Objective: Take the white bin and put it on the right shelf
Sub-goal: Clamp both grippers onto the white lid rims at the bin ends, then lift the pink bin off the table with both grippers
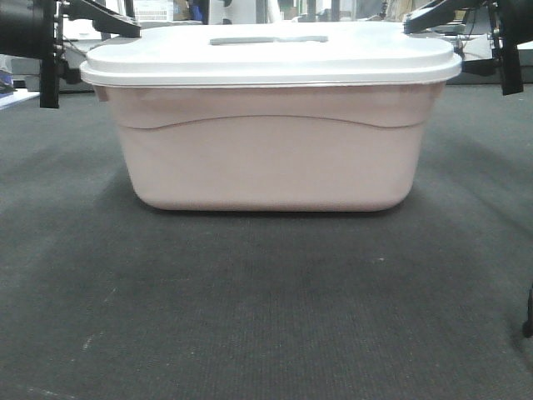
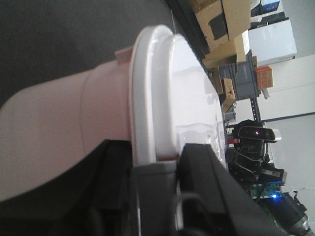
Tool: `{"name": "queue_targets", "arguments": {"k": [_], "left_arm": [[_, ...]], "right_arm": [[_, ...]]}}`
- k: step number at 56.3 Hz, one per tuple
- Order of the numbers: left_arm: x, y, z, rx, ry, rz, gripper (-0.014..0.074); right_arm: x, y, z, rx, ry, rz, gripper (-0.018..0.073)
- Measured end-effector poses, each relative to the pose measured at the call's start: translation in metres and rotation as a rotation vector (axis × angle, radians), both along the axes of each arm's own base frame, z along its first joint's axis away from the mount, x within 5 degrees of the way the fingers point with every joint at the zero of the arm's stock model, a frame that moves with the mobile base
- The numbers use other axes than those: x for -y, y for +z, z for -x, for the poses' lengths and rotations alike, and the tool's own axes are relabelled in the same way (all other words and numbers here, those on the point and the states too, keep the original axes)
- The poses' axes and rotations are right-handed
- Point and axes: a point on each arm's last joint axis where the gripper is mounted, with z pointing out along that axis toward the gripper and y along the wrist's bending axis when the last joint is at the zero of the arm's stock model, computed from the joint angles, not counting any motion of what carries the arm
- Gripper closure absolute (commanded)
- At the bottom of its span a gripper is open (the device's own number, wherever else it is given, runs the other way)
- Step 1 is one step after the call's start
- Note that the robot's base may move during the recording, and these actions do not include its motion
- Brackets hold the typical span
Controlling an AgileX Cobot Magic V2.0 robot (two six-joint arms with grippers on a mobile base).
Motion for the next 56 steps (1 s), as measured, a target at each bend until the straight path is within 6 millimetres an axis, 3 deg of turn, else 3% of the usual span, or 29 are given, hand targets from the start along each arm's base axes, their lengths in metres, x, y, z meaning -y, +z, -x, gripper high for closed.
{"name": "queue_targets", "arguments": {"k": [2,22,39,45,56], "left_arm": [[0.000,0.000,0.000,0.000,0.001,0.002,0.0731],[0.005,0.006,-0.003,0.014,0.010,0.023,0.0724],[0.008,0.041,-0.012,0.076,0.061,0.037,0.0722],[0.008,0.058,-0.009,0.113,0.072,0.038,0.0721],[0.008,0.091,0.002,0.175,0.074,0.064,0.0721]], "right_arm": [[0.000,0.000,0.000,0.000,-0.004,0.002,0.0500],[0.002,0.001,-0.003,0.005,-0.044,-0.020,0.0500],[-0.007,0.008,-0.013,0.018,-0.143,-0.101,0.0500],[-0.010,0.021,-0.010,0.047,-0.155,-0.122,0.0500],[-0.011,0.069,0.007,0.162,-0.193,-0.152,0.0500]]}}
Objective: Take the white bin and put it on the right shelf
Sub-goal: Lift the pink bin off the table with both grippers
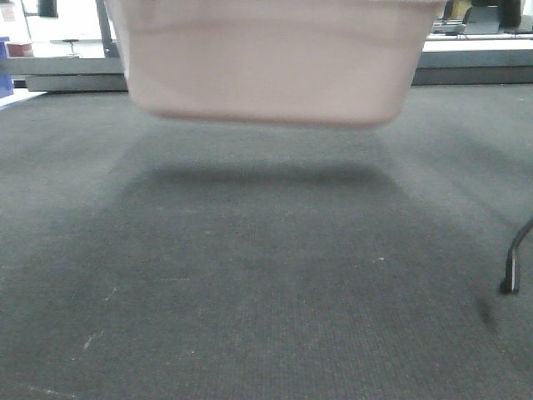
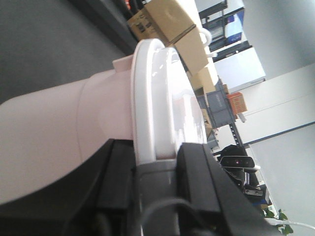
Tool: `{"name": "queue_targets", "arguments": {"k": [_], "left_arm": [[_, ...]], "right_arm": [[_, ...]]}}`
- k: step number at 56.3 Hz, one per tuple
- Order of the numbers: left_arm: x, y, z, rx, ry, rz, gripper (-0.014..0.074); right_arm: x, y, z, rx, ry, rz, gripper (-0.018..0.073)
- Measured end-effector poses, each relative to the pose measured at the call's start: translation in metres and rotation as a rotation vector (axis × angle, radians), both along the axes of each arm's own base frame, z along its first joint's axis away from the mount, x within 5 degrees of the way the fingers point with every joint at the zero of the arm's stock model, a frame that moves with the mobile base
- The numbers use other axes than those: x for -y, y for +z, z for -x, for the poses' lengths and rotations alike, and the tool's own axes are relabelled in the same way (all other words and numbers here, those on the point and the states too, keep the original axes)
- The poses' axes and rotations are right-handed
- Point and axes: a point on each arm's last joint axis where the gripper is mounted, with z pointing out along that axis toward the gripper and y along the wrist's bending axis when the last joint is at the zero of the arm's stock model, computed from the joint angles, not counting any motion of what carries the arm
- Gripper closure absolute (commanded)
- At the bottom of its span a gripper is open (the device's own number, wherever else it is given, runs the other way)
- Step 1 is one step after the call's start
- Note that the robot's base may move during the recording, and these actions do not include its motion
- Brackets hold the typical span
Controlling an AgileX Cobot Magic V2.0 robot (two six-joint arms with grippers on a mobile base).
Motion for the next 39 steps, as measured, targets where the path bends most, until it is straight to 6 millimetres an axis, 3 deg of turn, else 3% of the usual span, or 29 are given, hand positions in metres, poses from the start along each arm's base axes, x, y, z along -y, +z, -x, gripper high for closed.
{"name": "queue_targets", "arguments": {"k": [17,39], "left_arm": [[0.000,0.044,0.025,0.069,0.000,0.036,0.0721],[0.000,0.089,0.059,0.174,0.009,0.037,0.0721]], "right_arm": [[-0.003,0.063,0.036,0.159,-0.037,0.014,0.0500],[-0.006,0.098,0.065,0.237,-0.054,-0.002,0.0500]]}}
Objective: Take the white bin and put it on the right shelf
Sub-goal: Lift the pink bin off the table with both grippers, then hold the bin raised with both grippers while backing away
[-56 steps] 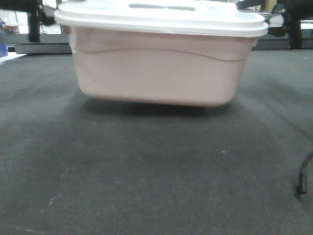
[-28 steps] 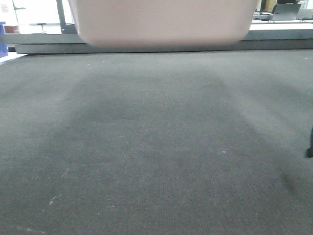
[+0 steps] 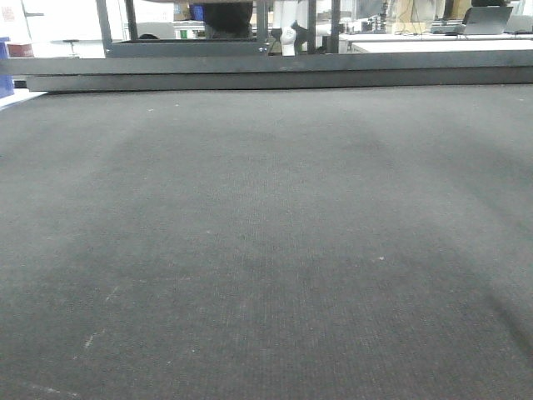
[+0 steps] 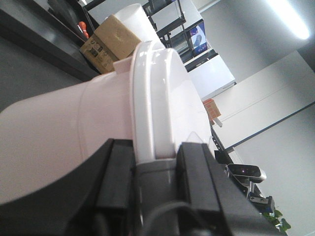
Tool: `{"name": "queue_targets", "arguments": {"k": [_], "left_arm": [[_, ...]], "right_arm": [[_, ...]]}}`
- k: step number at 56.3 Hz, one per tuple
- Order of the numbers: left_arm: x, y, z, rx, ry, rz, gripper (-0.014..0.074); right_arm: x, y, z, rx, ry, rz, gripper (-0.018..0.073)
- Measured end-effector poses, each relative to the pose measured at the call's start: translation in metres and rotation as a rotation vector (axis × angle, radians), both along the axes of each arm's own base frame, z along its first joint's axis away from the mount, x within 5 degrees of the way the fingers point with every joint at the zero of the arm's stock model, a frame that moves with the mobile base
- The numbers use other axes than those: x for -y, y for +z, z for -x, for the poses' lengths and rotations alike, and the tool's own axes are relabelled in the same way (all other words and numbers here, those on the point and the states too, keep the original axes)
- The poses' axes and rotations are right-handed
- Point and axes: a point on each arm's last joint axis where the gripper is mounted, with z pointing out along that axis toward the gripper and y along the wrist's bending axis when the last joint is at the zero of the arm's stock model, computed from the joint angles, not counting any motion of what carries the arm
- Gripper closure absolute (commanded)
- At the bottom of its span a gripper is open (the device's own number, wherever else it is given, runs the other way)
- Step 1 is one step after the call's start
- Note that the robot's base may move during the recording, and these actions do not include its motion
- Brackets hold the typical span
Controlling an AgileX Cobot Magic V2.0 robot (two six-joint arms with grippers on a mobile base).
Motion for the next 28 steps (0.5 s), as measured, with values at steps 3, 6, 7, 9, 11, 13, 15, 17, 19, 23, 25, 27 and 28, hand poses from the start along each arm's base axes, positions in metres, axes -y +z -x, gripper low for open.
{"name": "queue_targets", "arguments": {"k": [3,6,7,9,11,13,15,17,19,23,25,27,28], "left_arm": [[0.0001,0.0019,0.0019,0.004,0.000,-0.001,0.0721],[0.0000,0.0017,0.0016,0.003,0.002,-0.002,0.0722],[-0.0001,0.0017,0.0014,0.003,0.003,-0.002,0.0722],[-0.0001,0.0014,0.0014,0.003,0.003,-0.006,0.0722],[-0.0001,0.0013,0.0014,0.001,0.003,-0.007,0.0722],[-0.0001,0.0011,0.0014,0.001,0.003,-0.009,0.0722],[-0.0001,0.0011,0.0014,0.001,0.003,-0.009,0.0722],[-0.0001,0.0011,0.0014,0.001,0.003,-0.009,0.0722],[-0.0001,0.0011,0.0014,0.001,0.003,-0.009,0.0722],[0.0000,0.0010,0.0014,0.001,0.003,-0.010,0.0722],[0.0000,0.0010,0.0014,0.001,0.003,-0.010,0.0722],[0.0000,0.0010,0.0014,0.001,0.003,-0.010,0.0722],[0.0000,0.0010,0.0014,0.001,0.003,-0.010,0.0722]], "right_arm": [[0.0000,0.0008,0.0006,0.002,-0.002,-0.002,0.0500],[-0.0001,0.0014,0.0011,0.004,-0.002,-0.001,0.0500],[-0.0001,0.0014,0.0011,0.003,-0.001,-0.003,0.0500],[0.0000,0.0009,0.0011,0.001,-0.001,-0.003,0.0500],[0.0000,0.0008,0.0011,0.001,-0.001,-0.003,0.0500],[0.0000,0.0008,0.0011,0.001,-0.001,-0.003,0.0500],[0.0000,0.0005,0.0011,0.000,-0.001,-0.003,0.0500],[0.0000,0.0005,0.0011,-0.001,-0.001,-0.004,0.0500],[0.0000,0.0001,0.0010,-0.002,-0.001,-0.003,0.0500],[0.0000,0.0001,0.0010,-0.002,-0.002,-0.003,0.0500],[0.0000,0.0001,0.0010,-0.002,-0.002,-0.003,0.0500],[0.0000,0.0001,0.0010,-0.002,-0.002,-0.003,0.0500],[0.0000,0.0001,0.0010,-0.002,-0.002,-0.003,0.0500]]}}
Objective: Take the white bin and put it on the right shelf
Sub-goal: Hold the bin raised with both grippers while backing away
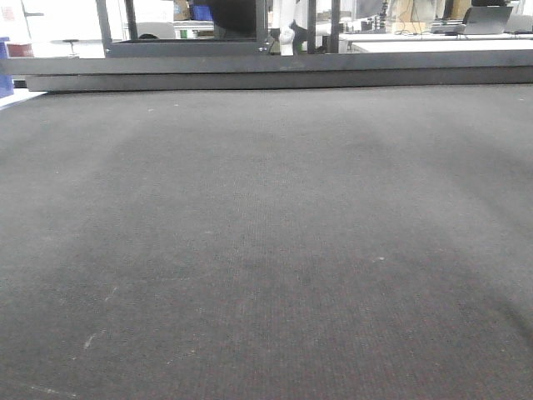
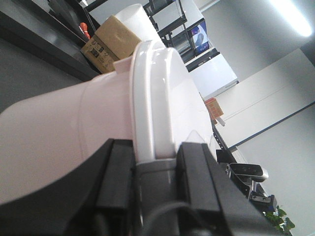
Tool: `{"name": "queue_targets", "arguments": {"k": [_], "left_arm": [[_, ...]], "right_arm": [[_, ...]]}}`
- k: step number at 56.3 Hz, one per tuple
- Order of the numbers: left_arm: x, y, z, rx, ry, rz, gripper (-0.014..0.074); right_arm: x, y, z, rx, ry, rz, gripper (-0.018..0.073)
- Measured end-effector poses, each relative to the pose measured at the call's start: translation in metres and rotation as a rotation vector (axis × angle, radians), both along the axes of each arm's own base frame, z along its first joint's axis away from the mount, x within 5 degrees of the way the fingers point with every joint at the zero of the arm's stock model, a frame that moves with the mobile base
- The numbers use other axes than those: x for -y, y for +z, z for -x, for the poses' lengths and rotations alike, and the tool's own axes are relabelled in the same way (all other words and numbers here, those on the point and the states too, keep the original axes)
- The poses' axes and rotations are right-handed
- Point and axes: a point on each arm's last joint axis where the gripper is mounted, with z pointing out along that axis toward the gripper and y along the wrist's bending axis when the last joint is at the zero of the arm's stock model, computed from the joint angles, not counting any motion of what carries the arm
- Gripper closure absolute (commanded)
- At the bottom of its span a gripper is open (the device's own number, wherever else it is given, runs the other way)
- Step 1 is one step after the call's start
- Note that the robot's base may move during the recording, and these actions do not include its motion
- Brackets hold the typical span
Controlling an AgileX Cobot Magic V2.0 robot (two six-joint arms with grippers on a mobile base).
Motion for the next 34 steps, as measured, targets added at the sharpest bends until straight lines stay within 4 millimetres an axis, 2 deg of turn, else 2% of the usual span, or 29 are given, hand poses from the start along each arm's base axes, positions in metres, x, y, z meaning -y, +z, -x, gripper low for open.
{"name": "queue_targets", "arguments": {"k": [34], "left_arm": [[0.0006,-0.0005,0.0001,0.000,-0.001,-0.006,0.0722]], "right_arm": [[0.0023,-0.0007,-0.0027,-0.011,-0.041,-0.001,0.0500]]}}
